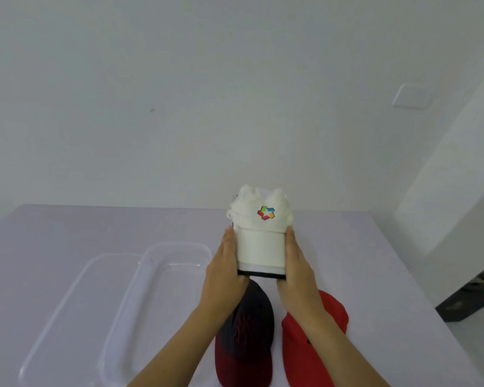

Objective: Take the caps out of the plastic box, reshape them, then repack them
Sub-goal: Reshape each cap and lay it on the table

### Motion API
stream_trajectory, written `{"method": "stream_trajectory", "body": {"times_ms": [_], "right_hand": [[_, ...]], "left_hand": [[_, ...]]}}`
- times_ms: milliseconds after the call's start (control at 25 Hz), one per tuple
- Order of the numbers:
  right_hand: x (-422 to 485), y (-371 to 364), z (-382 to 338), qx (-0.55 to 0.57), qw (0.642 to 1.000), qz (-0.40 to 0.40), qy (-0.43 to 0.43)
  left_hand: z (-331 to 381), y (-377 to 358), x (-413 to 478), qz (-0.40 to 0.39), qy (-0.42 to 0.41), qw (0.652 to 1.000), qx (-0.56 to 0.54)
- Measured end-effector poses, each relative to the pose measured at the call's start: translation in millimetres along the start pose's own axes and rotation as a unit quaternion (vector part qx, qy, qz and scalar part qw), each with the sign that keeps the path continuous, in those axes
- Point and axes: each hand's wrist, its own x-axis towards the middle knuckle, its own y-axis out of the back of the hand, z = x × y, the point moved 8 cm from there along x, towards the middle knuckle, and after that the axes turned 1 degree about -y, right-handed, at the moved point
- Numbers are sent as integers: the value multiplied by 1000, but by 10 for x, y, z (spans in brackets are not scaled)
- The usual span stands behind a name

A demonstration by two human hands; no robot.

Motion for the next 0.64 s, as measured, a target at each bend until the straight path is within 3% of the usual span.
{"method": "stream_trajectory", "body": {"times_ms": [80, 200, 320, 400, 520, 640], "right_hand": [[-56, -45, -13, -15, 1000, 1, 5], [-109, -213, -35, 133, 990, -13, -39], [-132, -334, 27, 207, 977, -19, -48], [-145, -316, 57, 187, 982, -27, -30], [-173, -158, 133, 78, 996, -7, 31], [-234, -76, 184, 16, 997, 22, 75]], "left_hand": [[33, -46, -90, -10, -1, 1000, 1], [18, -80, -151, 35, 85, 973, -210], [15, -201, -216, 44, 127, 941, -309], [-12, -188, -241, 12, 97, 960, -264], [-98, -149, -237, -77, 11, 992, -103], [-272, -108, -156, -128, 4, 987, -97]]}}
